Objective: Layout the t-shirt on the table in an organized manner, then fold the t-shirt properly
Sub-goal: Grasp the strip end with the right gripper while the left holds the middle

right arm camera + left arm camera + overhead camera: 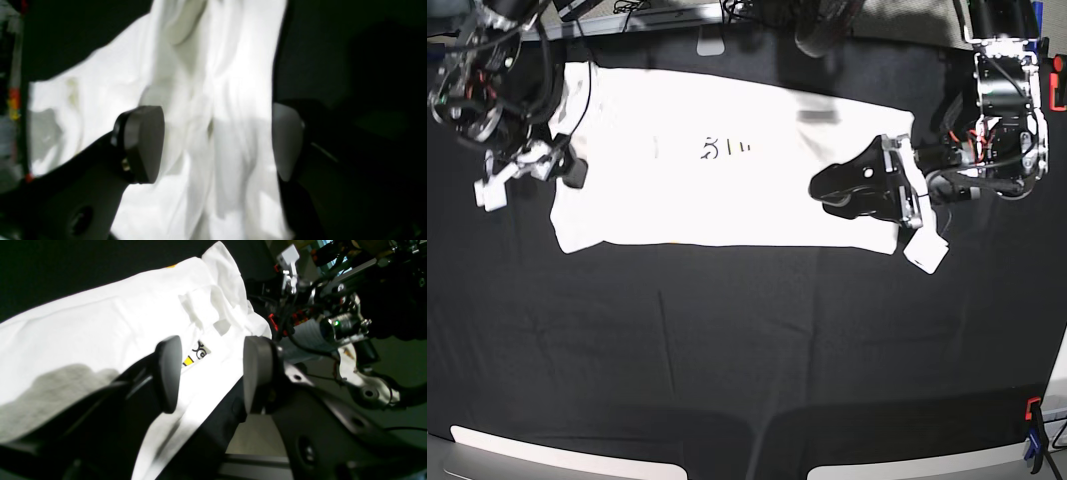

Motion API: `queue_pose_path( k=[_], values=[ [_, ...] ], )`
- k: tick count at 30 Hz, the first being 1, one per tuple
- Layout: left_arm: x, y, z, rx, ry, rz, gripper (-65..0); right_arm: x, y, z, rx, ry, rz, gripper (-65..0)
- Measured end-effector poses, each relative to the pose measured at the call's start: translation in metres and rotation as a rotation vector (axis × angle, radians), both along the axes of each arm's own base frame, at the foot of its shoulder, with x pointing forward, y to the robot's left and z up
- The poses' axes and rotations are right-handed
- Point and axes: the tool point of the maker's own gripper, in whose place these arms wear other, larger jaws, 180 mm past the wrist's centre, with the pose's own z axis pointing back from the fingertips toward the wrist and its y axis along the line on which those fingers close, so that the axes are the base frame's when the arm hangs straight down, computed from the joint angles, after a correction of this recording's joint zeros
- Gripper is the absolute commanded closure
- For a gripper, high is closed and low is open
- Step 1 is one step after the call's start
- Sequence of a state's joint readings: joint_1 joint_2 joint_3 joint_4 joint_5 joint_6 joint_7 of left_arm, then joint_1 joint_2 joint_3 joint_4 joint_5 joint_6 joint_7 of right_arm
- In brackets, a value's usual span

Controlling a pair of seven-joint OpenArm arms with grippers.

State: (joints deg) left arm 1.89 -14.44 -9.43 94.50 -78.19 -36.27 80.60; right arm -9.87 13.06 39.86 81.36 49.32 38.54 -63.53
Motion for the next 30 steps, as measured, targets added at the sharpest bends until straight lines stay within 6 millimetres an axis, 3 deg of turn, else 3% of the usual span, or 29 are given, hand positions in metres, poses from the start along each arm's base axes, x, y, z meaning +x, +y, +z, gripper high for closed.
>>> queue_pose_path(
  k=[5,9,19,26,28,30],
  values=[
    [0.0,0.0,0.0,0.0,0.0,0.0,-27.6,-0.03,0.008,-0.002,0.099,-0.001,-0.011,-46.8],
    [0.0,0.0,0.0,0.0,0.0,0.0,-27.6,-0.038,0.011,-0.002,0.127,-0.007,-0.013,-46.8],
    [0.0,0.0,0.0,0.0,0.0,0.0,-27.6,-0.035,0.013,0.002,0.149,-0.023,-0.013,-46.7],
    [0.0,0.0,0.0,0.0,0.0,0.0,-27.6,-0.017,0.022,0.007,0.165,-0.053,-0.008,-46.0],
    [0.0,0.0,0.0,0.001,0.0,0.0,-27.6,-0.015,0.027,0.006,0.179,-0.056,-0.009,-40.4],
    [0.0,0.0,0.0,0.0,0.0,0.0,-27.6,-0.018,0.028,0.002,0.169,-0.037,-0.005,-28.8]
  ],
)
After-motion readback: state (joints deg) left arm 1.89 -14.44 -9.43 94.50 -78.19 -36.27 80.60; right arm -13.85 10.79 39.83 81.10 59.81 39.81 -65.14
